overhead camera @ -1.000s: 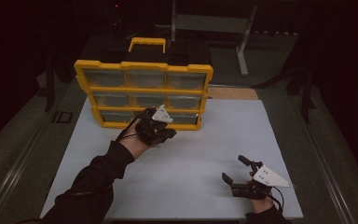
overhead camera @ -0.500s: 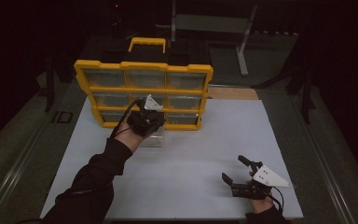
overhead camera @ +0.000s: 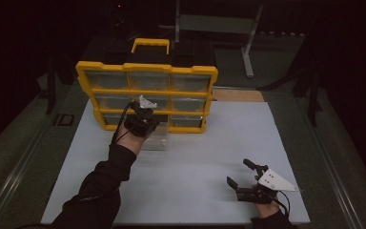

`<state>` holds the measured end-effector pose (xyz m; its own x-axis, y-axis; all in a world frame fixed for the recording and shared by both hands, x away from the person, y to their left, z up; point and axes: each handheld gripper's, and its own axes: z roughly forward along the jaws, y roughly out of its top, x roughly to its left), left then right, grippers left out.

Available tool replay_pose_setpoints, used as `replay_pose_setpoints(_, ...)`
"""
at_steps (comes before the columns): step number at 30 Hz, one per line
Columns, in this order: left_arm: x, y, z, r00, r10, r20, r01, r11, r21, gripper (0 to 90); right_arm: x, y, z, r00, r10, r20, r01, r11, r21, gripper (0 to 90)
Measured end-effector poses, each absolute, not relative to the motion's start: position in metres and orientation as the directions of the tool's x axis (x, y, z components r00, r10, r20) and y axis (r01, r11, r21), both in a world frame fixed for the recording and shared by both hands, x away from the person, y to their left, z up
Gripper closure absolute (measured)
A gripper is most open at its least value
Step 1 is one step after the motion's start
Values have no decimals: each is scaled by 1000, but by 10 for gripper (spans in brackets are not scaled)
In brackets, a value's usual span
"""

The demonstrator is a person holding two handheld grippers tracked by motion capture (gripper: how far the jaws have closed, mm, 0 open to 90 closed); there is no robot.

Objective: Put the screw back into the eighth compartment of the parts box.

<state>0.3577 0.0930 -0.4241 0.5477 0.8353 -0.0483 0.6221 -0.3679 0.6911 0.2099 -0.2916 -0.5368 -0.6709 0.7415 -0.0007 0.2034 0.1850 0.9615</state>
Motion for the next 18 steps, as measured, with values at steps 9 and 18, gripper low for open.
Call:
replay_pose_setpoints(9,367,95,-447,505,861,-55,707,-377,599,870,210,-292,-537,-671,741,-2,203,186,961,102)
replay_pose_setpoints(18,378,95,-461,478,876,-62,756,-375,537,829,210,-292,-537,-671,741,-2,203,187,961,102)
